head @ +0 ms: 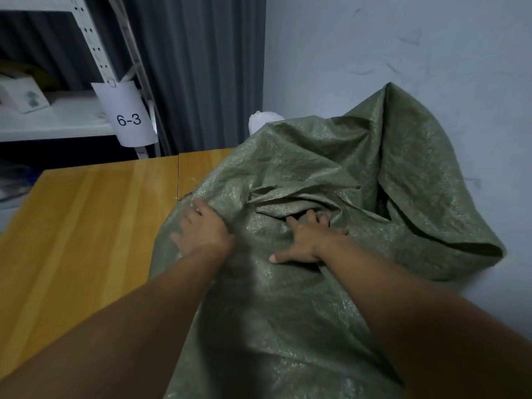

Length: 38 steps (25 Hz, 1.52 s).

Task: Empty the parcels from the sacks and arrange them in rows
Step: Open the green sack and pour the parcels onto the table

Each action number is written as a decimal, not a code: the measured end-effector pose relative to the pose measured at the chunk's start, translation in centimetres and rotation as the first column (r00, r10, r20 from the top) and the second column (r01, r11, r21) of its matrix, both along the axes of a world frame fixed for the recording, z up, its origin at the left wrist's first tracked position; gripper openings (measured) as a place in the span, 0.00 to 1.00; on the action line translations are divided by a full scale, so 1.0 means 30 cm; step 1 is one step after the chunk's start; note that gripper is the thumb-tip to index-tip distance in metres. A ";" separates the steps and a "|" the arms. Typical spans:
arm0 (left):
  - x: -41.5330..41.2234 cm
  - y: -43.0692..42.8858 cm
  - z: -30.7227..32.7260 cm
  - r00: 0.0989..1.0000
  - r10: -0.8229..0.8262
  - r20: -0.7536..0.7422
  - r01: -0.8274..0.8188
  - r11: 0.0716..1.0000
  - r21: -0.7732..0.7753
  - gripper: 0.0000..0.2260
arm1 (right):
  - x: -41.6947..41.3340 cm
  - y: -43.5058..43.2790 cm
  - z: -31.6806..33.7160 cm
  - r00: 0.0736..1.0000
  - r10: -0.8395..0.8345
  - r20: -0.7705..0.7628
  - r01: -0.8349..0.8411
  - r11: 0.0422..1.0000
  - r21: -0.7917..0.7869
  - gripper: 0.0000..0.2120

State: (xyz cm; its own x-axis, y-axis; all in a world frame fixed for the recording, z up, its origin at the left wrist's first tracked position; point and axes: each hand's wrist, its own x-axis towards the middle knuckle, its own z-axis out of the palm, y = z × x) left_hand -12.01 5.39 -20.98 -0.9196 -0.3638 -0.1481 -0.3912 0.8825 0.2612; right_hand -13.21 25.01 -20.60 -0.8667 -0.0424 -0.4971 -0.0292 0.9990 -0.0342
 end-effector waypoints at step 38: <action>0.247 -0.852 0.646 0.545 0.789 -0.284 0.315 0.121 0.941 0.09 | 0.349 -1.096 0.700 0.674 -0.698 -0.241 -0.203 0.139 -0.969 0.18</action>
State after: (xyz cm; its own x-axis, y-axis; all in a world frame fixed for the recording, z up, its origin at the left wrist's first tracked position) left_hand -4.61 -20.17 -1.59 -0.7308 -0.6804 -0.0542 0.2682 -0.3593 0.8938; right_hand -2.75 -7.86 0.40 -0.9287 0.2501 0.2738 -0.2465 0.1355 -0.9596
